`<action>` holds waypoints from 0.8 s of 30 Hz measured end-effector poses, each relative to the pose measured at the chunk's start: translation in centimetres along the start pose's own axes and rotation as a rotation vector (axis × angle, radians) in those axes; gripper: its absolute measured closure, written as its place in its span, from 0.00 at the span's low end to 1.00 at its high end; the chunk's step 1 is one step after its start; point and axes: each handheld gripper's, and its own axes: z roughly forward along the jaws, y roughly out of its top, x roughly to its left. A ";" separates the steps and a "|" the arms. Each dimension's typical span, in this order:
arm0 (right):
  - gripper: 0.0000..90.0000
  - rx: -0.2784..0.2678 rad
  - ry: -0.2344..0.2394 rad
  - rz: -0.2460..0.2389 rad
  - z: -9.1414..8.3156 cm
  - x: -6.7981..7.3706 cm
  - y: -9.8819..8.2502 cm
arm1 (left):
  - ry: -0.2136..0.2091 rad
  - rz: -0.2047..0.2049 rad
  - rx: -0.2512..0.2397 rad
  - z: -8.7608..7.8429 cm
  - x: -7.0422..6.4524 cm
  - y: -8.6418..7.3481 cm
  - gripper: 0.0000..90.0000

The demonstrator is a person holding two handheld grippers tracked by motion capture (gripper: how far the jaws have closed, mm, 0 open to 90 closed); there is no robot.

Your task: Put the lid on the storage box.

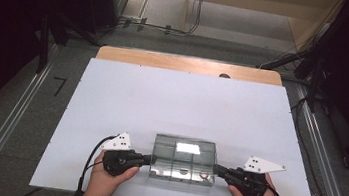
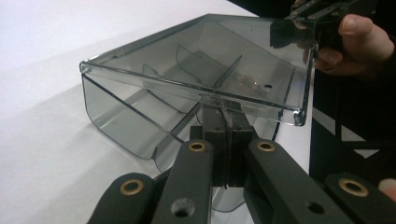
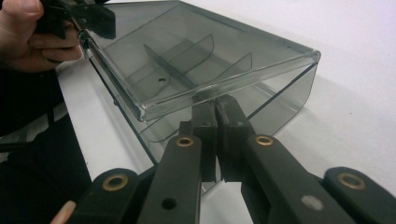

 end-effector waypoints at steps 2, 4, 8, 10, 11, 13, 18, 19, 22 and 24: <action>0.98 0.000 0.006 0.003 0.0 -0.1 0.0 | -0.001 -0.005 0.000 0.0 0.0 -0.1 1.00; 0.98 0.004 0.009 -0.001 0.0 -0.3 -0.1 | 0.000 -0.007 0.004 -0.1 0.1 -0.1 1.00; 0.98 0.016 0.008 -0.009 0.1 -0.5 -0.2 | -0.003 -0.010 0.022 -0.2 0.3 -0.3 1.00; 0.98 0.021 0.010 -0.017 0.1 -0.6 -0.3 | -0.016 -0.015 0.021 -0.2 0.4 -0.4 1.00; 0.98 0.021 0.010 -0.020 0.1 -0.7 -0.4 | -0.018 -0.014 0.021 -0.2 0.4 -0.4 1.00; 0.98 0.021 0.008 -0.024 0.0 -0.7 -0.4 | -0.017 -0.010 0.021 -0.2 0.4 -0.4 1.00; 0.98 0.027 0.010 -0.035 0.0 -0.7 -0.4 | -0.019 -0.003 0.027 -0.3 0.5 -0.3 1.00; 0.98 0.029 0.009 -0.037 -0.1 -0.7 -0.4 | -0.020 -0.004 0.026 -0.3 0.5 -0.3 1.00; 0.98 0.033 0.006 -0.040 -0.2 -0.7 -0.3 | -0.022 -0.005 0.028 -0.5 0.6 -0.3 1.00; 0.98 0.037 0.010 -0.043 -0.3 -0.7 -0.3 | -0.025 -0.006 0.029 -0.5 0.6 -0.4 1.00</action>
